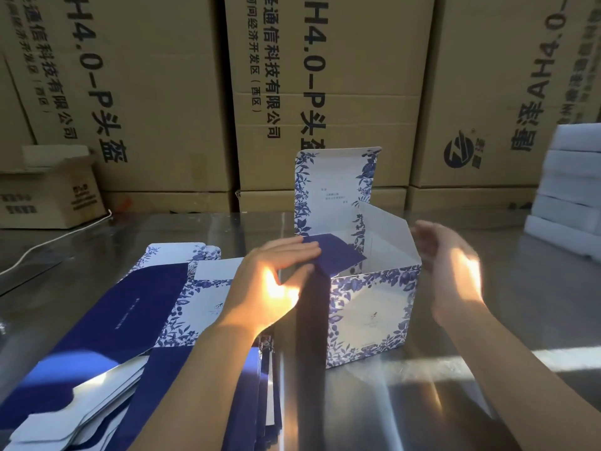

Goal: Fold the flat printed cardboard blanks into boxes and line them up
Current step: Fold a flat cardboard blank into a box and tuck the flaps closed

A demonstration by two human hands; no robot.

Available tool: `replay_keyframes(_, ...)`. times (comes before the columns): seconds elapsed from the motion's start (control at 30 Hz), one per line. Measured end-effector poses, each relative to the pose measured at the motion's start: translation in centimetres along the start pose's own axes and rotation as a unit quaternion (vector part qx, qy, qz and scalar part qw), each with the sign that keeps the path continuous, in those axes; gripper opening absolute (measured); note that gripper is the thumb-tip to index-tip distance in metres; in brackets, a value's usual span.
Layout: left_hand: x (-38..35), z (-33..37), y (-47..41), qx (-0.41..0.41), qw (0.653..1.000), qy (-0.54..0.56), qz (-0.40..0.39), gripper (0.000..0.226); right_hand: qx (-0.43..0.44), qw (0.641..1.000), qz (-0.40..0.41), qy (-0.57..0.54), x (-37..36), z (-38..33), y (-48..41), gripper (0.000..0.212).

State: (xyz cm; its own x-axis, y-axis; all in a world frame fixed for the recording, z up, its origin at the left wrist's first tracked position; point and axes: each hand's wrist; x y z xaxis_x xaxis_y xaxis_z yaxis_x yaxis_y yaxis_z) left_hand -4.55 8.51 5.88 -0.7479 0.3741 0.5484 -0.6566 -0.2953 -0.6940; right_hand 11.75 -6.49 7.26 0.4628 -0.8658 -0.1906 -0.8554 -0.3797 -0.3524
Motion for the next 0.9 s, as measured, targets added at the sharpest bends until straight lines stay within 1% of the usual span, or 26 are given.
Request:
replay_keyframes(0.03,-0.2,0.1,0.0,-0.003,1.0,-0.005,0.002,0.026,0.076,0.996,0.048,0.029,0.0,-0.2,0.0,0.028)
replay_keyframes(0.07,-0.3,0.2,0.0,-0.009,1.0,-0.009,0.003,0.025,0.151,0.984,0.072,0.057,0.0,-0.4,0.3,0.03)
replay_keyframes(0.1,-0.6,0.4,0.0,-0.013,1.0,-0.01,0.005,0.023,0.218,0.971,0.069,0.076,-0.1,-0.6,0.7,0.031)
replay_keyframes(0.17,-0.9,0.7,-0.1,-0.022,1.0,-0.004,0.005,0.019,0.337,0.932,0.016,0.134,-0.4,-0.8,1.8,0.032)
replay_keyframes(0.23,-1.1,1.1,-0.1,-0.034,0.999,0.006,0.011,0.016,0.436,0.867,-0.049,0.238,-1.2,-0.9,3.1,0.028)
replay_keyframes(0.3,-1.1,1.2,-0.2,-0.048,0.999,-0.001,0.023,0.015,0.489,0.799,-0.088,0.339,-2.3,-0.6,4.0,0.023)
replay_keyframes(0.33,-1.1,1.2,-0.2,-0.055,0.998,-0.005,0.023,0.015,0.495,0.775,-0.095,0.382,-2.7,-0.3,4.3,0.019)
replay_keyframes(0.37,-1.1,1.1,-0.2,-0.061,0.998,-0.009,0.021,0.015,0.491,0.76,-0.097,0.415,-3.0,0.0,4.6,0.016)
replay_keyframes(0.43,-0.9,0.9,-0.2,-0.071,0.997,-0.017,0.013,0.015,0.47,0.751,-0.08,0.458,-3.4,0.5,4.8,0.011)
replay_keyframes(0.53,-0.7,1.0,-0.2,-0.078,0.996,-0.032,0.0,0.015,0.432,0.765,-0.055,0.475,-3.4,0.4,4.7,0.01)
replay_keyframes(0.6,-0.7,1.3,-0.1,-0.067,0.997,-0.04,0.001,0.014,0.419,0.777,-0.061,0.466,-3.3,0.2,4.6,0.012)
replay_keyframes(0.8,-0.8,1.7,-0.1,-0.088,0.986,-0.125,0.064,0.01,0.37,0.793,-0.088,0.476,-3.1,-0.1,4.5,0.009)
replay_keyframes(0.9,-0.8,1.3,-0.2,-0.052,0.985,-0.145,0.08,0.013,0.354,0.791,-0.108,0.487,-2.7,-0.4,4.0,0.012)
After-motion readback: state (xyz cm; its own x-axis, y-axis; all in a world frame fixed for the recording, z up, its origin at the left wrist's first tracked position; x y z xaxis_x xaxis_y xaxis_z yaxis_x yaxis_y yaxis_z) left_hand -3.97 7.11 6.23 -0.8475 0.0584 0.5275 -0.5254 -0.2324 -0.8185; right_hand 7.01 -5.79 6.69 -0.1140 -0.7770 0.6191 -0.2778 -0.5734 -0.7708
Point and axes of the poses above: each hand's wrist, its own y-axis away from the middle knuckle, its own x-axis out of the back of the hand, z = x × y, and after that the axes turned 10 degrees about -z, right-handed
